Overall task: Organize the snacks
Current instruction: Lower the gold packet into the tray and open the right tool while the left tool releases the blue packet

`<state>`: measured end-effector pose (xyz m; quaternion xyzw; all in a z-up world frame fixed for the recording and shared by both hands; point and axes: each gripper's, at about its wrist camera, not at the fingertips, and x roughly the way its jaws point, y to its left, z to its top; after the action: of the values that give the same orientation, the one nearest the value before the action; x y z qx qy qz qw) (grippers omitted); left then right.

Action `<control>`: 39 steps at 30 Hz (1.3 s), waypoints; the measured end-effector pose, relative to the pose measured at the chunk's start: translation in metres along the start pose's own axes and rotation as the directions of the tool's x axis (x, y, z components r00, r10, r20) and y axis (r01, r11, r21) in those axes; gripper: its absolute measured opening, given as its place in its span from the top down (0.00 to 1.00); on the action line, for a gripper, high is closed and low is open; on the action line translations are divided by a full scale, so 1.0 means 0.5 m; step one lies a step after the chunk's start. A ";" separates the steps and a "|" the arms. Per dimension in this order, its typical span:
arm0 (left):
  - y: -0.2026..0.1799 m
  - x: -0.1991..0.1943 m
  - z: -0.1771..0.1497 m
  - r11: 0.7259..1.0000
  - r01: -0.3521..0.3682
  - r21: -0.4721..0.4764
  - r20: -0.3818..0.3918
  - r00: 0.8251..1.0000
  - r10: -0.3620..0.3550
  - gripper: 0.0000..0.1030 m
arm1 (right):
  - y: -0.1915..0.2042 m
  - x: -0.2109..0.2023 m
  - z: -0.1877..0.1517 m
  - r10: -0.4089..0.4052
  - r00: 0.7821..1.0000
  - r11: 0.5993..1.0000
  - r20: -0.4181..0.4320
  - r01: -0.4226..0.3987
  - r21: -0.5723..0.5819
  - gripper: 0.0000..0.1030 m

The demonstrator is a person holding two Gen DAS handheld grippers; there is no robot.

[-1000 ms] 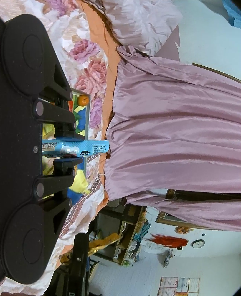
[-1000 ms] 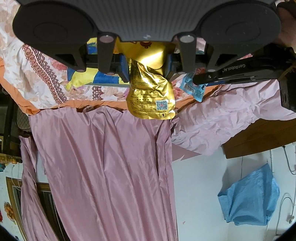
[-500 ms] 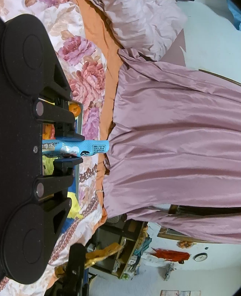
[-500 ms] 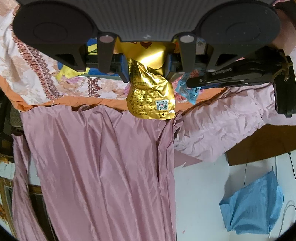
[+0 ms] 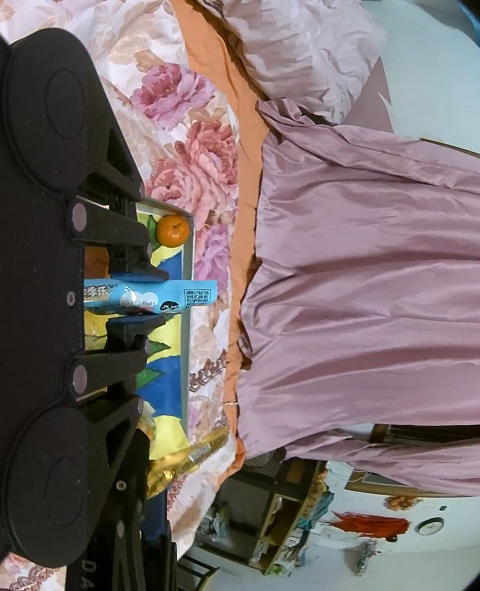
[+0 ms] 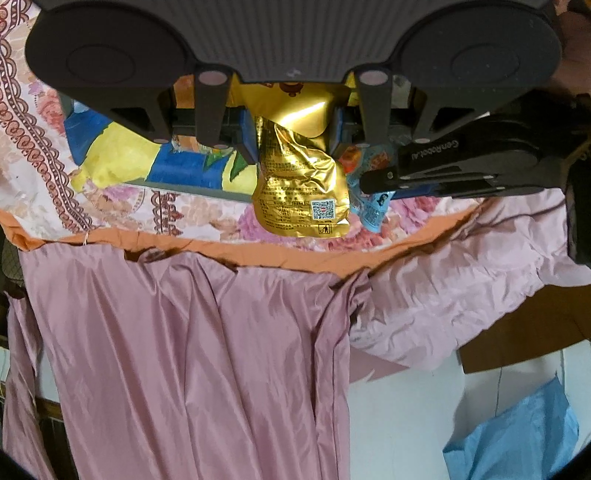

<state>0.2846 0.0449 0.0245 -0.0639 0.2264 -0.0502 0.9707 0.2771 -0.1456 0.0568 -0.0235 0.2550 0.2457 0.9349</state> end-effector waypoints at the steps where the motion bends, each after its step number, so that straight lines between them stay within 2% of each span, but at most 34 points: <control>1: 0.001 0.005 -0.002 1.000 -0.002 0.002 -0.007 1.000 0.002 0.82 | -0.003 0.007 -0.003 -0.002 1.000 1.000 -0.008 0.002 0.003 0.58; 18: -0.002 0.045 -0.029 0.999 -0.010 0.033 -0.075 0.997 0.013 0.81 | -0.036 0.061 -0.043 -0.031 0.996 0.999 -0.081 0.033 0.026 0.58; 27: -0.011 0.073 -0.027 0.998 -0.010 0.063 -0.115 0.993 0.018 0.81 | -0.082 0.080 -0.053 -0.081 0.991 0.995 -0.111 0.087 0.055 0.58; 39: 0.016 0.081 -0.028 0.999 -0.024 0.034 -0.121 0.992 0.028 0.76 | -0.071 0.091 -0.059 -0.109 0.987 0.994 -0.121 0.108 -0.015 0.58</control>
<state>0.3152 0.0465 -0.0066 -0.0422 0.2851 -0.0449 0.9565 0.3142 -0.1612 0.0060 -0.0563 0.3086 0.1936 0.9296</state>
